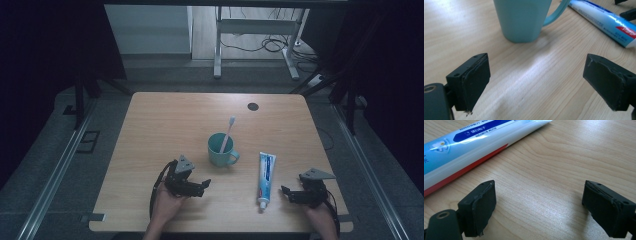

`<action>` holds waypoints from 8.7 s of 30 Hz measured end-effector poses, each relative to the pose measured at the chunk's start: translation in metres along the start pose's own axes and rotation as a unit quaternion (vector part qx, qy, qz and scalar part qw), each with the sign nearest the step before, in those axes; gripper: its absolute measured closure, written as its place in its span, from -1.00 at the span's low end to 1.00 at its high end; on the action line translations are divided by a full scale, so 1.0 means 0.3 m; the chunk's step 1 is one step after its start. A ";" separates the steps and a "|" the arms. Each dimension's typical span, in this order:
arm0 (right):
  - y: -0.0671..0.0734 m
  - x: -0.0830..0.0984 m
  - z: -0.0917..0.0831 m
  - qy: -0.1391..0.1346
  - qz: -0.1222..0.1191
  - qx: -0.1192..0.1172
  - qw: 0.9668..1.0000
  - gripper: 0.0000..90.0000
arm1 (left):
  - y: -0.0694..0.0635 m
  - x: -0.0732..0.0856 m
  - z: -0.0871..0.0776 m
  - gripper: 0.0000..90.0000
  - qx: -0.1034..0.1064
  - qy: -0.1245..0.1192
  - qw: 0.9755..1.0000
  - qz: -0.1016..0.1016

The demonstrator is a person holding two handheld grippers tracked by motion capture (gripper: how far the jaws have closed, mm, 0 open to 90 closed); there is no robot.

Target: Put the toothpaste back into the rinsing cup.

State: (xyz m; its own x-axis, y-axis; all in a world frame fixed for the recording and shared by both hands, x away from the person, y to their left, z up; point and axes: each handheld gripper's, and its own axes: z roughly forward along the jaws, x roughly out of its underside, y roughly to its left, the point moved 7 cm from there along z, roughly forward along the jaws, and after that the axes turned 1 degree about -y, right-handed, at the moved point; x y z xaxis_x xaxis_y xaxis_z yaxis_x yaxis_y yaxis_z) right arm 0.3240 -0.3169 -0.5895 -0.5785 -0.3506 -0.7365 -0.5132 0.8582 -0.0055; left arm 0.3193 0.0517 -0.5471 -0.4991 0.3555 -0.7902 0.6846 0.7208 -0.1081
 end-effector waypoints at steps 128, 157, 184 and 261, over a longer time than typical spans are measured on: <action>0.057 -0.037 -0.017 0.045 -0.018 -0.052 0.997 -0.64 | 0.042 0.145 0.065 -0.79 -0.040 0.073 0.996 0.021; 0.083 -0.122 0.040 0.154 -0.100 -0.070 0.980 -0.70 | 0.041 0.146 0.065 -0.79 -0.040 0.074 0.996 0.019; 0.150 -0.201 0.130 0.266 -0.128 -0.086 0.951 -0.10 | 0.041 0.146 0.065 -0.79 -0.040 0.075 0.996 0.019; 0.137 -0.412 -0.047 0.005 -0.056 -0.137 0.989 0.60 | 0.044 0.146 0.064 -0.79 -0.041 0.077 0.996 0.024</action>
State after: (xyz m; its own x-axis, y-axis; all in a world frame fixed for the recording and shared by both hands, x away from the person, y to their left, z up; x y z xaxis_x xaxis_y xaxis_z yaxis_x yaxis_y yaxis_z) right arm 0.3653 -0.2437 -0.4892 -0.5140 -0.4432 -0.7344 -0.7261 0.6806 0.0975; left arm 0.3166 0.0653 -0.5947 -0.5462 0.4728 -0.6914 0.6676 0.7443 -0.0185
